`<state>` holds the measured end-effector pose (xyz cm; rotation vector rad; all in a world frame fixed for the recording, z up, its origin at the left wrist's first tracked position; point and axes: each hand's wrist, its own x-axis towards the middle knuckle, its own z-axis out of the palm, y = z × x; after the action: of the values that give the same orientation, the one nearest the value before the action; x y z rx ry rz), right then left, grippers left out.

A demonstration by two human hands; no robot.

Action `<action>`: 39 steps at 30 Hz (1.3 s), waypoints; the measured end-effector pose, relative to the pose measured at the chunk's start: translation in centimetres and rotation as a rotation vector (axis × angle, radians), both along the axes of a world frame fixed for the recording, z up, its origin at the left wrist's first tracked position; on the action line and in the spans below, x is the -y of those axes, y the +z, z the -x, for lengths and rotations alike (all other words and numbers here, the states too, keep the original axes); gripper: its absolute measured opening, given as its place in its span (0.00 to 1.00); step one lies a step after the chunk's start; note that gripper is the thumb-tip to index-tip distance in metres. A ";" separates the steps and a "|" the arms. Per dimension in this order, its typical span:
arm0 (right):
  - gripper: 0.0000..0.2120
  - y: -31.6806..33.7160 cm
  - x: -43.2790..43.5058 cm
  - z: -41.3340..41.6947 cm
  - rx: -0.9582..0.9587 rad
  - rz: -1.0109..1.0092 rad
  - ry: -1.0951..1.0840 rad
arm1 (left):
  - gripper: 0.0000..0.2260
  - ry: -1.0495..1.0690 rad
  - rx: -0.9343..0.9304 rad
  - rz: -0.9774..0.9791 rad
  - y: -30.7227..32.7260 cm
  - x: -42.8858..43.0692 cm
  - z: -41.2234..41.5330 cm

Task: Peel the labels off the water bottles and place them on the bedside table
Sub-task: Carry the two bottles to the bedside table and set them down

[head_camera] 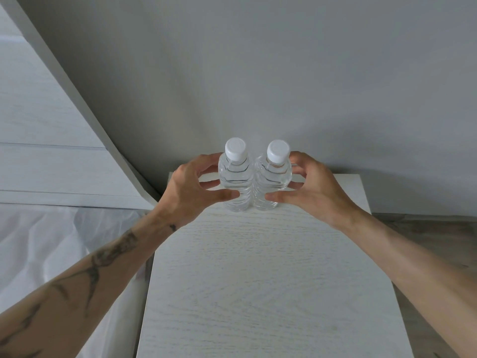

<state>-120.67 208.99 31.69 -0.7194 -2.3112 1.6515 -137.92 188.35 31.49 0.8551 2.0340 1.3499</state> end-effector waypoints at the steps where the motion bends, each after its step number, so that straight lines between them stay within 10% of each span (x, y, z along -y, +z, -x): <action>1: 0.31 0.0 0.1 -0.1 0.001 -0.005 -0.002 | 0.33 -0.002 0.003 -0.003 0.0 0.0 -0.1; 39: 0.32 0.4 1.8 -0.8 -0.016 -0.059 -0.119 | 0.32 -0.040 -0.018 0.069 0.4 0.1 0.0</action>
<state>-119.87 207.14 32.07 -0.8110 -2.2491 1.5263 -137.96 188.26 31.93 0.8756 2.0544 1.2477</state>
